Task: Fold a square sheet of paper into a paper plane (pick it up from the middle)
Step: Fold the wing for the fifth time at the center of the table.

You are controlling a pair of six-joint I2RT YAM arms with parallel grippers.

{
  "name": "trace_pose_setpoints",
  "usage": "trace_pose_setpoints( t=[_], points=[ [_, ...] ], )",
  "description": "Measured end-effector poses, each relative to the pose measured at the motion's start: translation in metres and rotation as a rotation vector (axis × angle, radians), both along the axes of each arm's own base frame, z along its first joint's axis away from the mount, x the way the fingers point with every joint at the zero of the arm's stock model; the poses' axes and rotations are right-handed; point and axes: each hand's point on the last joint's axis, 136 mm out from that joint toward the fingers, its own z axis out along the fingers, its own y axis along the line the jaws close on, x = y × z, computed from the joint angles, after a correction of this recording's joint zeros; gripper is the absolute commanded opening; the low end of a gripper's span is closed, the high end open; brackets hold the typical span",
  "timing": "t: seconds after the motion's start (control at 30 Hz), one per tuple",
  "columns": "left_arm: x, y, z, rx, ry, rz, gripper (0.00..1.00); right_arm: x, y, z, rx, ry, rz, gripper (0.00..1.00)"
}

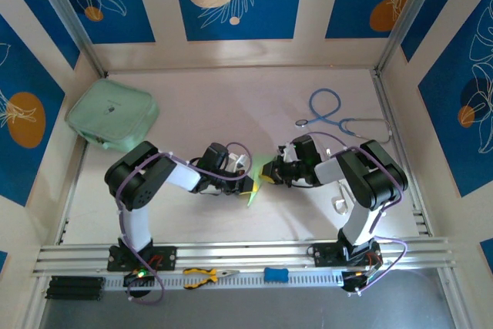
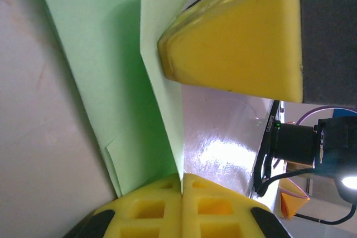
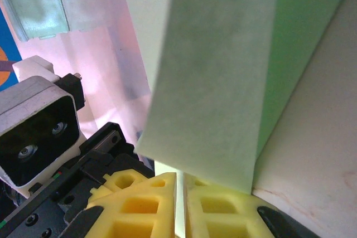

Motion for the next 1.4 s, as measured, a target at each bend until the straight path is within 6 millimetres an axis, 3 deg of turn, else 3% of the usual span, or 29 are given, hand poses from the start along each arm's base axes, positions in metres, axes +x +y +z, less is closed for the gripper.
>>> trace_pose_setpoints(
  t=[0.23,0.8,1.1,1.2,1.3,1.4],
  points=[
    [0.002,0.003,0.002,0.006,-0.001,0.011,0.13,0.002,0.007,-0.003,-0.079,0.023,0.020,0.11],
    [-0.009,0.016,0.004,0.025,0.036,-0.006,0.15,0.002,0.009,-0.007,-0.167,0.045,0.031,0.10],
    [-0.017,0.017,0.000,0.054,0.062,-0.044,0.00,0.002,0.009,-0.008,-0.180,0.052,0.030,0.10],
    [-0.019,0.015,-0.001,0.061,0.066,-0.060,0.03,0.002,0.009,-0.008,-0.184,0.052,0.031,0.10],
    [-0.020,0.015,-0.001,0.071,0.068,-0.069,0.13,0.002,0.009,-0.008,-0.189,0.054,0.030,0.10],
    [-0.021,0.015,0.000,0.081,0.064,-0.083,0.15,0.003,0.009,-0.008,-0.191,0.054,0.029,0.10]
  ],
)
